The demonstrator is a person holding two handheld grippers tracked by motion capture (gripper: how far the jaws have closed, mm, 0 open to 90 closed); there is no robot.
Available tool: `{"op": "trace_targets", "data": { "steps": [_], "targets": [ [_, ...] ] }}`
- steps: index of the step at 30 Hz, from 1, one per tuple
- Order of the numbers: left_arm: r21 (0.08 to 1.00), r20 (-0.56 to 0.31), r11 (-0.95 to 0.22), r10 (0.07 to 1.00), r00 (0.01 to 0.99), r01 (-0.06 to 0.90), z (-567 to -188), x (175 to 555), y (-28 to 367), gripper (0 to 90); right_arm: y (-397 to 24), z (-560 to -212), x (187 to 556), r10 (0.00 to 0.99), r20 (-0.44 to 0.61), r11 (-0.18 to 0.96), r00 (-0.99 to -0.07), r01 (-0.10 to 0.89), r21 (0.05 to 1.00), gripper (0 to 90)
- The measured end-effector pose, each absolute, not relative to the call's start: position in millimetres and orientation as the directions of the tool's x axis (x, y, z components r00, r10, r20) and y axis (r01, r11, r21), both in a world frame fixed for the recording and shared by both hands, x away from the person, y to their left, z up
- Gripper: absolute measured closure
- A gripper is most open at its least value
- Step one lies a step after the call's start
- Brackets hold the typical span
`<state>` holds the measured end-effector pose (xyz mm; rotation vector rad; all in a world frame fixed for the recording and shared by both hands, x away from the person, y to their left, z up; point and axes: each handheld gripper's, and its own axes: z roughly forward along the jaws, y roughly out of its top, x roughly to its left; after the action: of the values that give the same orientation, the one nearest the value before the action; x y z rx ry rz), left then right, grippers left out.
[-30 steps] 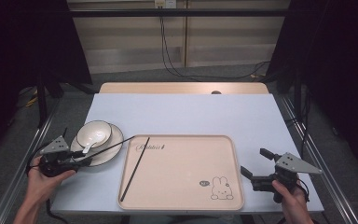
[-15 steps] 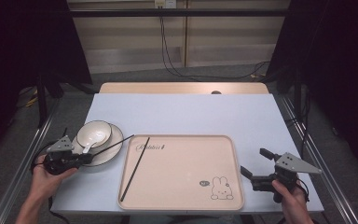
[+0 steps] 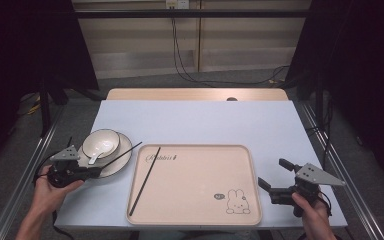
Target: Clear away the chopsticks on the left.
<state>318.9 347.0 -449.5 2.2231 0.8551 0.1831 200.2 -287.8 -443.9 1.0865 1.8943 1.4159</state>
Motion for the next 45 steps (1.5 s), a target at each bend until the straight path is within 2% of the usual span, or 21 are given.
{"op": "trace_targets", "data": {
  "steps": [20, 45],
  "targets": [
    [0.711, -0.217, -0.421, 0.63, 0.745, 0.563, -435, 298, 337, 85.7, -288, -443, 200, 0.842, 0.055, 0.12, -0.537, 0.286, 0.951, 1.5],
    [0.731, -0.311, -0.265, 0.69, 0.653, 0.629, -418, 260, 300, 85.7, -287, -443, 199, 0.842, 0.054, 0.118, -0.537, 0.281, 0.952, 1.5]
  ]
}}
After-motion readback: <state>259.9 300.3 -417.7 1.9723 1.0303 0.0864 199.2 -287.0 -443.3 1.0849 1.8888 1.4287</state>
